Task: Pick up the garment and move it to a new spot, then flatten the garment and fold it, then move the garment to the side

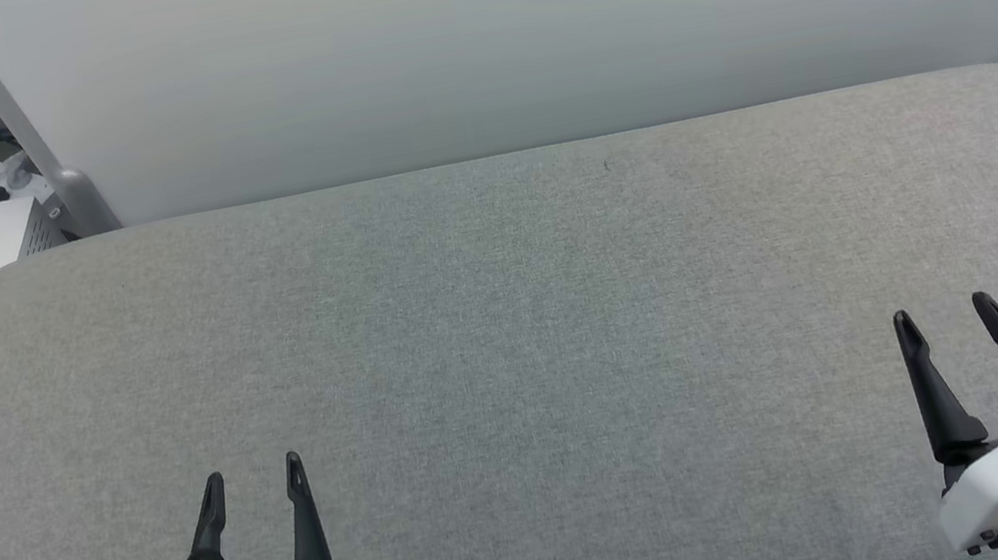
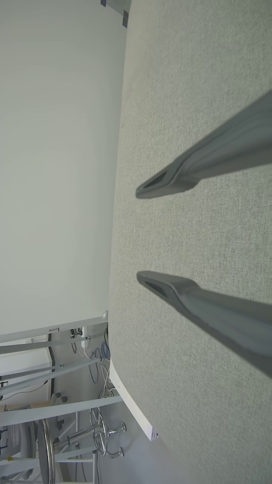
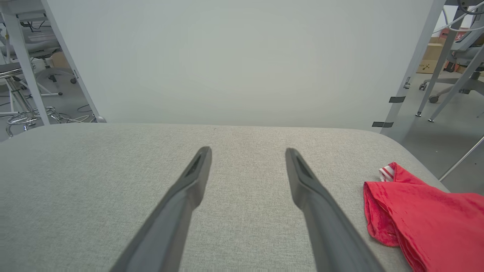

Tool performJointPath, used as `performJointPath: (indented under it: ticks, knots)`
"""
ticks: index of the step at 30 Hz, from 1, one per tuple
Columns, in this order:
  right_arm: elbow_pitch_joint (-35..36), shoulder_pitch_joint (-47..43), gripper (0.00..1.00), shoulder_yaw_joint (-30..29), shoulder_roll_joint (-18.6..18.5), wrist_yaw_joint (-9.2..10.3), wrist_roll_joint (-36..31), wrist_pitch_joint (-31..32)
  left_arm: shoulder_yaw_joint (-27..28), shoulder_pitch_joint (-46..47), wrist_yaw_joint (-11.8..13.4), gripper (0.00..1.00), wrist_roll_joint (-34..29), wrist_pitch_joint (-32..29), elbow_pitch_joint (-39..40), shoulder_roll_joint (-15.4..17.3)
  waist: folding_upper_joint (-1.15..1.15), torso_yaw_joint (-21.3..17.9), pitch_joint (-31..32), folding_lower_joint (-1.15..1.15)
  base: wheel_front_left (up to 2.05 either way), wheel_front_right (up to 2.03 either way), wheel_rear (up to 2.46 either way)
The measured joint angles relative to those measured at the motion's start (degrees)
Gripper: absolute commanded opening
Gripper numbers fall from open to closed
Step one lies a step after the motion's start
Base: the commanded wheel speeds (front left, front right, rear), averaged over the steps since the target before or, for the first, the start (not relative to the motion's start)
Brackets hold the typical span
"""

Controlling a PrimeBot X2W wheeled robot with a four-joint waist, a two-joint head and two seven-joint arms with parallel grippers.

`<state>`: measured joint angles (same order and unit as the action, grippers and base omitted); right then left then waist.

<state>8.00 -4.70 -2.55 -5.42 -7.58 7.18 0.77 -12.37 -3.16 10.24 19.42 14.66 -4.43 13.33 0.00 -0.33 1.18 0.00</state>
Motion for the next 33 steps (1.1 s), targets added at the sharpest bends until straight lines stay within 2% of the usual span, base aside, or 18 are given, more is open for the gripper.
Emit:
performJointPath:
  ticks: [9, 33]
  knots:
    - [3.42, -2.27, 1.0, 0.13, 0.8, 0.0, -0.46, 1.59, -0.05, -0.32, -0.25, 1.0, 0.31, 0.0, -0.27, 0.01, 0.0, -0.59, 0.48, 0.0, 0.0, 0.0, 0.0]
    - [4.07, -2.27, 1.0, 0.15, 0.93, 0.0, -0.56, 1.83, -0.38, -0.32, -0.08, 1.0, 0.6, 0.0, -0.47, 0.6, 0.0, -0.56, -0.45, 0.0, 0.0, 0.0, 0.0]
